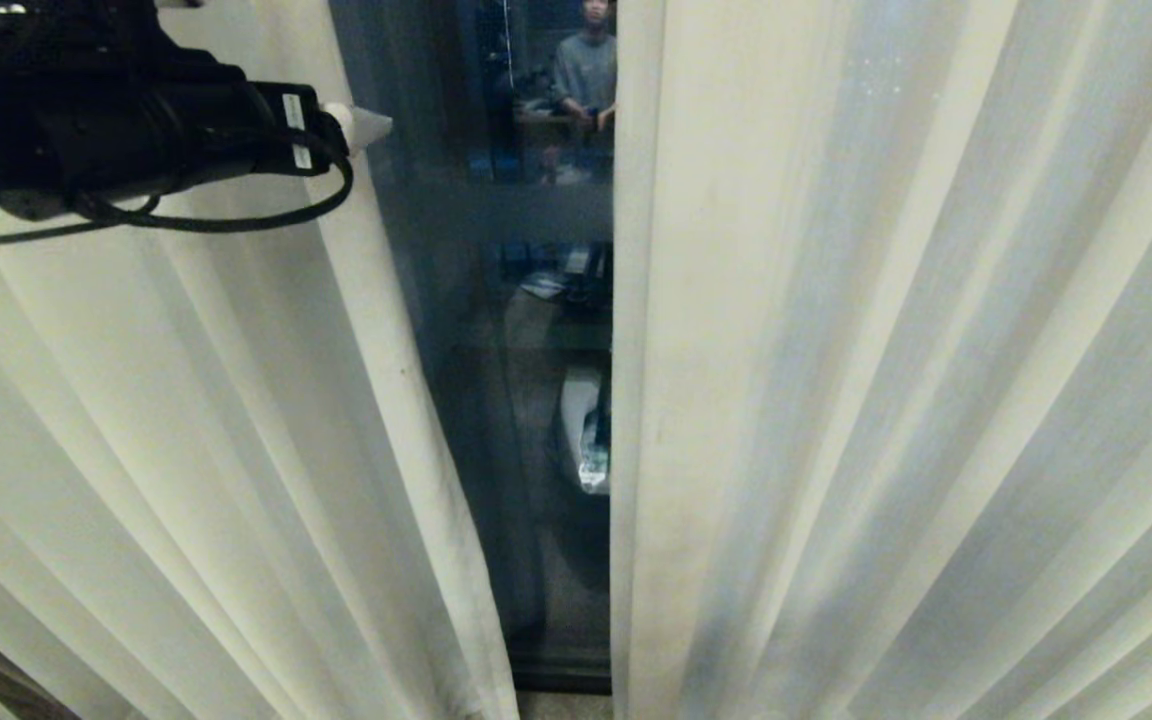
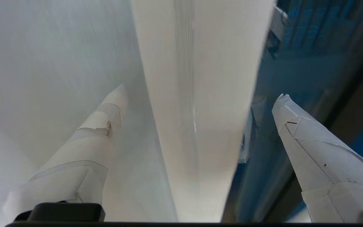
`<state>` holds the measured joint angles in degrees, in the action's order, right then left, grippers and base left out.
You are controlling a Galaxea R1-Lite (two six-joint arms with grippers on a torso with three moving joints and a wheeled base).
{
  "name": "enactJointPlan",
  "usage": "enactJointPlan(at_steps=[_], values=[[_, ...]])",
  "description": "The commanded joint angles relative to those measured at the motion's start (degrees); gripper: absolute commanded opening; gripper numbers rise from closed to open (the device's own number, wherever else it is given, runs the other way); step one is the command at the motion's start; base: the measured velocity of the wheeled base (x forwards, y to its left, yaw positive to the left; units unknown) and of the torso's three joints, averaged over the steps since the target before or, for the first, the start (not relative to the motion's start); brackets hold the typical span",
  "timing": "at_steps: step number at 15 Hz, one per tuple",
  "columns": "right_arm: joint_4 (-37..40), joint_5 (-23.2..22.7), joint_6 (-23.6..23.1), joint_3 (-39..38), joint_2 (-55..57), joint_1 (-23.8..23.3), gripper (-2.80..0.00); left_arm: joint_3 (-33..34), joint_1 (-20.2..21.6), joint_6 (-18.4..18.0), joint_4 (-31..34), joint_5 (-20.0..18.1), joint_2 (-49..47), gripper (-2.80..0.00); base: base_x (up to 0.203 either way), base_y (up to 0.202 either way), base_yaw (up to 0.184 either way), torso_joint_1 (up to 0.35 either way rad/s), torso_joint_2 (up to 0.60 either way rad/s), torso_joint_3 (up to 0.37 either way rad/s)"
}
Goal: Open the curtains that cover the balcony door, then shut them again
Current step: Pull the inner curtains open on both sides
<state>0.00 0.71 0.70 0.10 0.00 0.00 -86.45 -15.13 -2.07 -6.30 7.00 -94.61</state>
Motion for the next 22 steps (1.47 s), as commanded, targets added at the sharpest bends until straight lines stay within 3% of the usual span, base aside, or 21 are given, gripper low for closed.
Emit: enactJointPlan(at_steps=[1, 7, 18, 19, 22], values=[[0.0, 0.0, 0.0, 0.0, 0.0, 0.0, -2.80, -2.5, -0.1, 0.0, -0.1, 0.2, -3.2, 0.00, 0.000, 0.000, 0.000, 0.000, 0.00, 0.000], [0.0, 0.0, 0.0, 0.0, 0.0, 0.0, -2.80, -9.5, 0.2, -0.1, 0.0, 2.7, -8.8, 0.00, 0.000, 0.000, 0.000, 0.000, 0.00, 0.000], [0.0, 0.0, 0.0, 0.0, 0.0, 0.0, -2.80, -9.5, 1.4, -0.1, -0.1, 2.8, -10.1, 0.00, 0.000, 0.000, 0.000, 0.000, 0.00, 0.000], [-0.1, 0.0, 0.0, 0.0, 0.0, 0.0, -2.80, -9.5, 1.4, -0.1, -0.1, 2.8, -10.1, -2.80, 0.000, 0.000, 0.000, 0.000, 0.00, 0.000], [0.0, 0.0, 0.0, 0.0, 0.0, 0.0, -2.80, -9.7, 1.3, 0.0, -0.1, 2.8, -10.2, -2.80, 0.000, 0.000, 0.000, 0.000, 0.00, 0.000]])
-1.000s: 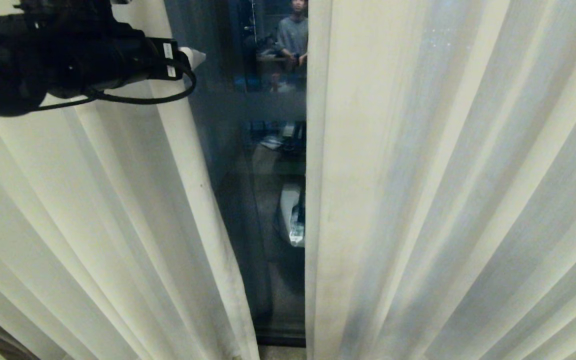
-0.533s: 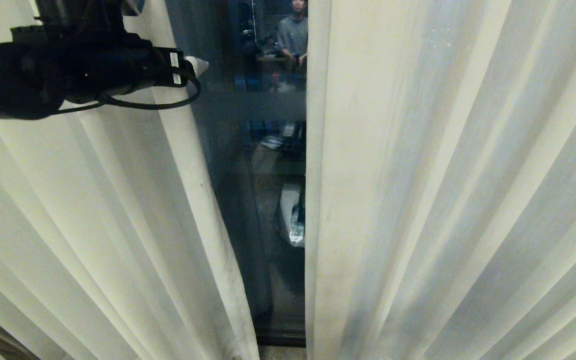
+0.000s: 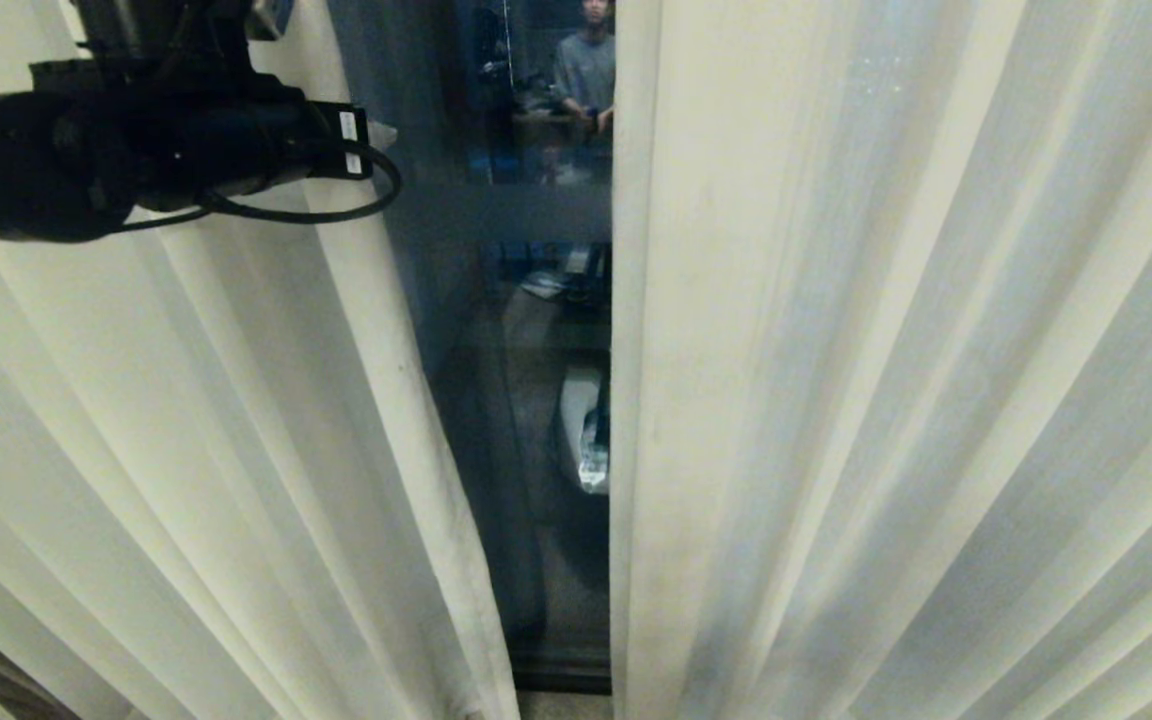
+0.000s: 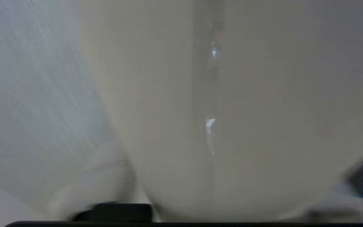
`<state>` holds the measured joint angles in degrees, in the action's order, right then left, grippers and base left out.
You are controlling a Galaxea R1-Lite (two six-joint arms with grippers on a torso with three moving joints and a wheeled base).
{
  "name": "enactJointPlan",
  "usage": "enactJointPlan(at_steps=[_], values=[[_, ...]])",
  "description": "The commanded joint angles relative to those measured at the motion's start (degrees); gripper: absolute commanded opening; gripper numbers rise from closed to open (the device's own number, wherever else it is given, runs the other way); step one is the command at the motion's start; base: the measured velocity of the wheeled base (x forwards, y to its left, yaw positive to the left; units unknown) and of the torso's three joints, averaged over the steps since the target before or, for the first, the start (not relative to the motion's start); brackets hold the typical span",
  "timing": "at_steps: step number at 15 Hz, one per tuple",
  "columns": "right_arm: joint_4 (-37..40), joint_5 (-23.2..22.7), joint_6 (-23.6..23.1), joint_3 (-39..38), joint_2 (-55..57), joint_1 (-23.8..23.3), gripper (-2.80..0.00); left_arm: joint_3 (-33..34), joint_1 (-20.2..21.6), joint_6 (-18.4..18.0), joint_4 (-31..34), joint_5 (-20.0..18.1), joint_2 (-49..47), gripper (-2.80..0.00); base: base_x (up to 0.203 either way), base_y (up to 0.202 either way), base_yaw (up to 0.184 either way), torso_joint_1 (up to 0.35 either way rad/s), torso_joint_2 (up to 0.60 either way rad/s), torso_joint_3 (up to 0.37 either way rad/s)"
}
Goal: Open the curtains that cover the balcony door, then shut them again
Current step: Pull the inner curtains open on both sides
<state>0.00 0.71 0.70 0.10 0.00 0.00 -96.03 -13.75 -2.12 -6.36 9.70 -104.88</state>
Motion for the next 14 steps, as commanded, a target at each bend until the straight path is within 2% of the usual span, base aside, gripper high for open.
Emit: enactJointPlan(at_steps=[1, 14], values=[[0.0, 0.0, 0.0, 0.0, 0.0, 0.0, -2.80, -0.3, 0.0, 0.0, -0.1, 0.1, 0.1, -2.80, 0.000, 0.000, 0.000, 0.000, 0.00, 0.000], [0.0, 0.0, 0.0, 0.0, 0.0, 0.0, -2.80, 0.5, 0.1, -0.1, 0.1, 2.3, 2.9, -2.80, 0.000, 0.000, 0.000, 0.000, 0.00, 0.000]])
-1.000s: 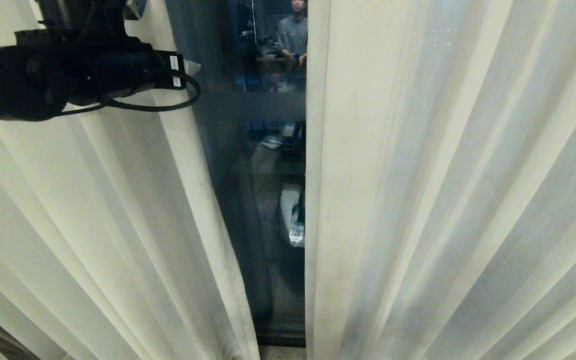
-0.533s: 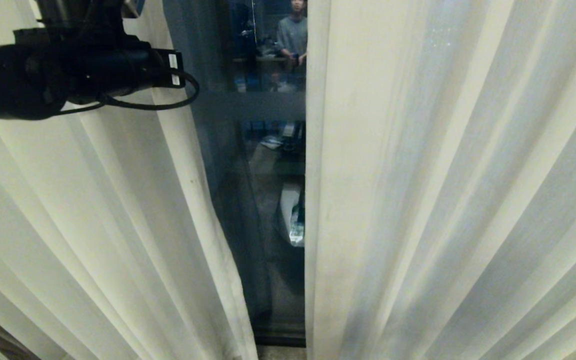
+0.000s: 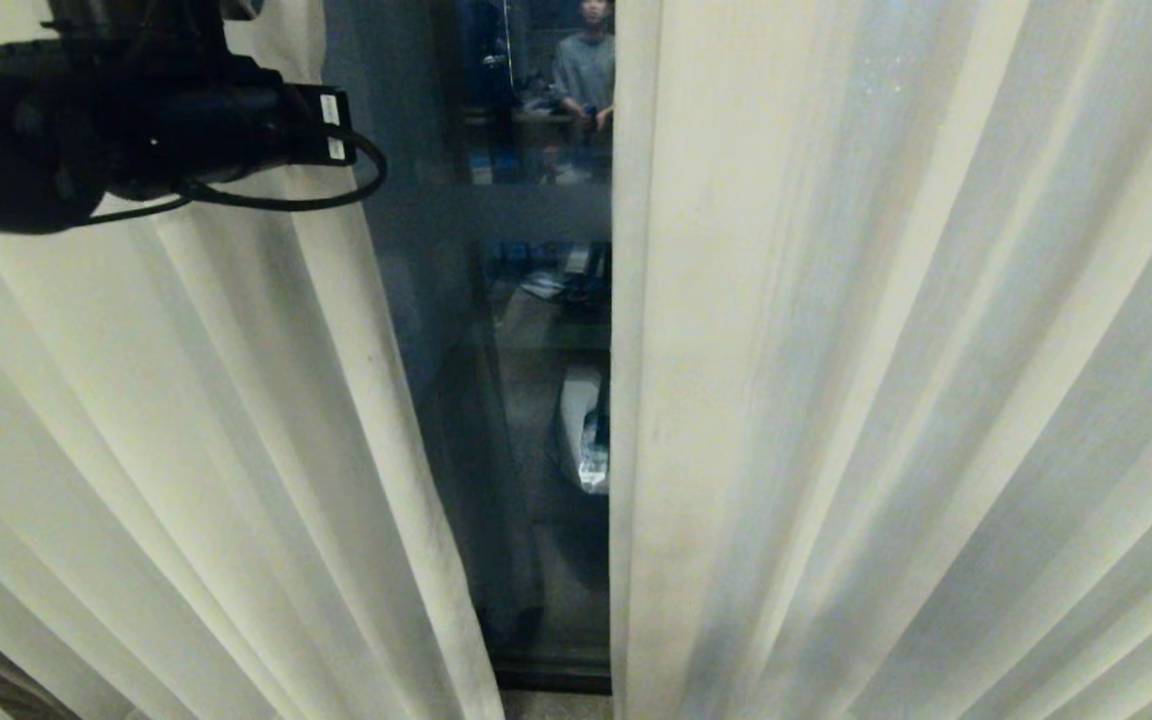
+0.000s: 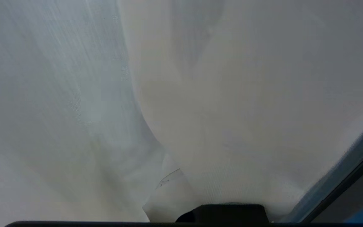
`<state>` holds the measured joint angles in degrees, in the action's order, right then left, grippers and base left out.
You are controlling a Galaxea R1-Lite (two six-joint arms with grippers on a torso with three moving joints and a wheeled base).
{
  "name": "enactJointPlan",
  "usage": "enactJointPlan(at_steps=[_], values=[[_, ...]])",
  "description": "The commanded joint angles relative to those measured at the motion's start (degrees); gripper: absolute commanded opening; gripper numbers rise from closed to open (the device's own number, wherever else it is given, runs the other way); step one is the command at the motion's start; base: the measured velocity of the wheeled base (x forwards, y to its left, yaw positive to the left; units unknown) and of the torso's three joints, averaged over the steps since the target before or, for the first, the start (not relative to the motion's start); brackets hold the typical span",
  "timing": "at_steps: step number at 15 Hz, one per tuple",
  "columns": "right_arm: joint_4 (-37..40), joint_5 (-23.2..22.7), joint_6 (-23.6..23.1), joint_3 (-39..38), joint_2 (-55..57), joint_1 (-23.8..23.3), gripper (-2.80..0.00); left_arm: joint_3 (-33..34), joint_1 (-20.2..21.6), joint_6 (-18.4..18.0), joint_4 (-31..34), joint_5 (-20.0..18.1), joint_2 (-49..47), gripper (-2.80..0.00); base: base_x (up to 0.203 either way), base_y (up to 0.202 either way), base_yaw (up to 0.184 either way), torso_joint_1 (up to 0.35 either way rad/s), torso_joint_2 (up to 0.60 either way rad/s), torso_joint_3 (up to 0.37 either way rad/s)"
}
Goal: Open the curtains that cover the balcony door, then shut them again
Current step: Pull the inner curtains open on both sides
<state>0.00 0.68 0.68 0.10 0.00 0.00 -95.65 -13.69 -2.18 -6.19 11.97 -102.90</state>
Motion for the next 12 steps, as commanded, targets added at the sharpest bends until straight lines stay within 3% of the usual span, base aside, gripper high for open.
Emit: enactJointPlan(at_steps=[1, 12], values=[[0.0, 0.0, 0.0, 0.0, 0.0, 0.0, -2.80, 0.4, 0.0, 0.0, -0.1, 0.2, 1.3, -2.80, 0.000, 0.000, 0.000, 0.000, 0.00, 0.000], [0.0, 0.0, 0.0, 0.0, 0.0, 0.0, -2.80, 6.2, 3.2, 0.0, 0.0, 1.9, 7.5, -2.80, 0.000, 0.000, 0.000, 0.000, 0.00, 0.000]])
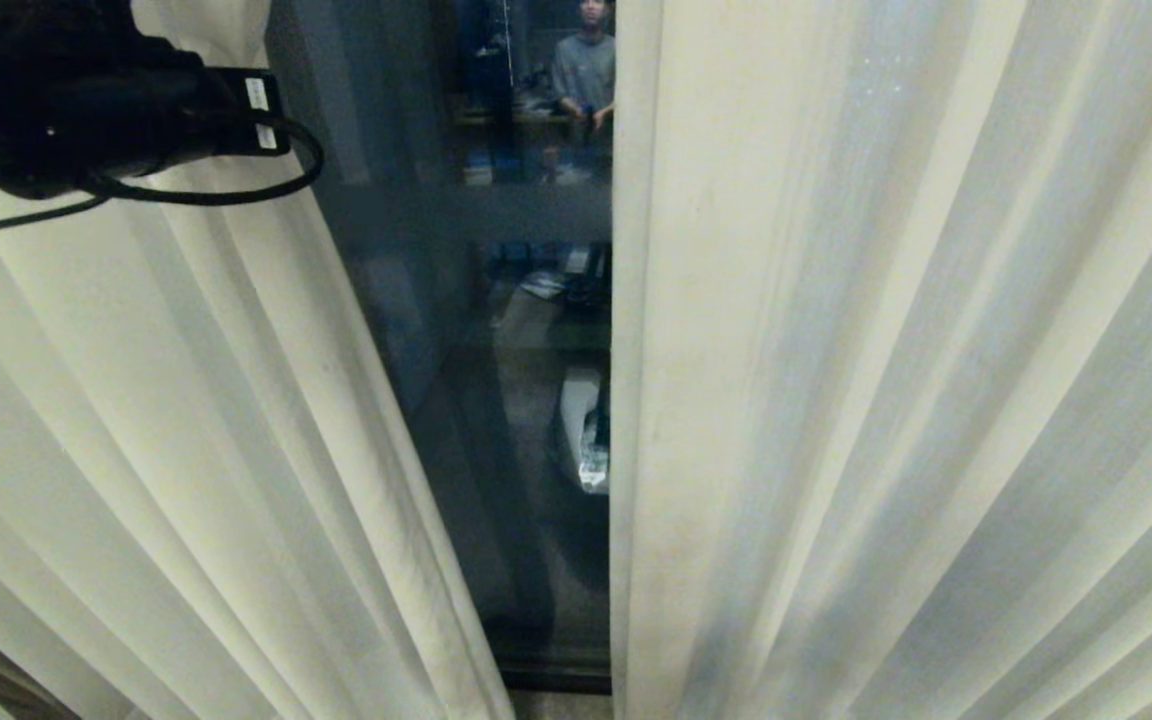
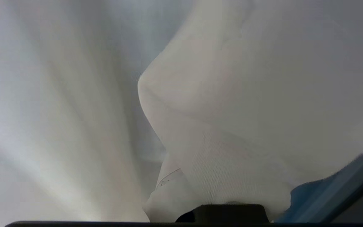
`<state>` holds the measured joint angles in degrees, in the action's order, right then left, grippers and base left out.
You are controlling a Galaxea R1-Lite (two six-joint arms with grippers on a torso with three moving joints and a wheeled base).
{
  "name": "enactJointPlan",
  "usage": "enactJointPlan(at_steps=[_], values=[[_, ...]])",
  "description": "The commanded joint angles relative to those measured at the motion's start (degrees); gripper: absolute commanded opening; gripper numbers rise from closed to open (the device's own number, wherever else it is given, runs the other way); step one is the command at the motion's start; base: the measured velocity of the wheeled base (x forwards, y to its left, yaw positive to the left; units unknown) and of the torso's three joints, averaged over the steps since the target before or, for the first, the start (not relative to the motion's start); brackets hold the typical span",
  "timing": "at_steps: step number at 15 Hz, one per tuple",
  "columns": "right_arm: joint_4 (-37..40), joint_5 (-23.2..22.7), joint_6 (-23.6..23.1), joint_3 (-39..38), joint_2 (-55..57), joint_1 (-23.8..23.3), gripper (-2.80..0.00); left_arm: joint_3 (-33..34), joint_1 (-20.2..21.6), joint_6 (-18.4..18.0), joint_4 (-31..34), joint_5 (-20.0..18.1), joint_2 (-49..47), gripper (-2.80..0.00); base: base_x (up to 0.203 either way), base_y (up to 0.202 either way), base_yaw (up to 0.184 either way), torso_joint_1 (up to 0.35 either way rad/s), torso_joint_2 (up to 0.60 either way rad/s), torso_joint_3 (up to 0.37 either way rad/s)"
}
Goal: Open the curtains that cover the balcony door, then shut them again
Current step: Pull the inner curtains open on both sides
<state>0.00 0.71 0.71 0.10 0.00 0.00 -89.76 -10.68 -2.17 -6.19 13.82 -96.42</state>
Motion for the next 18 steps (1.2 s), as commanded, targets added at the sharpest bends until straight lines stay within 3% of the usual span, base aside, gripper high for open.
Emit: enactJointPlan(at_steps=[1, 9, 12, 16, 18], values=[[0.0, 0.0, 0.0, 0.0, 0.0, 0.0, -2.80, 0.4, 0.7, 0.1, 0.0, 0.1, 1.1, -2.80, 0.000, 0.000, 0.000, 0.000, 0.00, 0.000], [-0.1, 0.0, 0.0, 0.0, 0.0, 0.0, -2.80, 0.5, 6.9, 0.3, 0.2, -0.6, 2.2, -2.80, 0.000, 0.000, 0.000, 0.000, 0.00, 0.000], [0.0, 0.0, 0.0, 0.0, 0.0, 0.0, -2.80, 0.5, 7.3, 2.4, 0.3, -0.6, 2.2, -2.80, 0.000, 0.000, 0.000, 0.000, 0.00, 0.000], [0.0, 0.0, 0.0, 0.0, 0.1, 0.0, -2.80, 0.6, 6.8, 2.5, 0.3, -0.9, 2.4, -2.80, 0.000, 0.000, 0.000, 0.000, 0.00, 0.000], [0.0, 0.0, 0.0, 0.0, 0.0, 0.0, -2.80, 1.8, 6.7, 2.6, 0.3, -4.4, 3.2, -2.80, 0.000, 0.000, 0.000, 0.000, 0.00, 0.000]])
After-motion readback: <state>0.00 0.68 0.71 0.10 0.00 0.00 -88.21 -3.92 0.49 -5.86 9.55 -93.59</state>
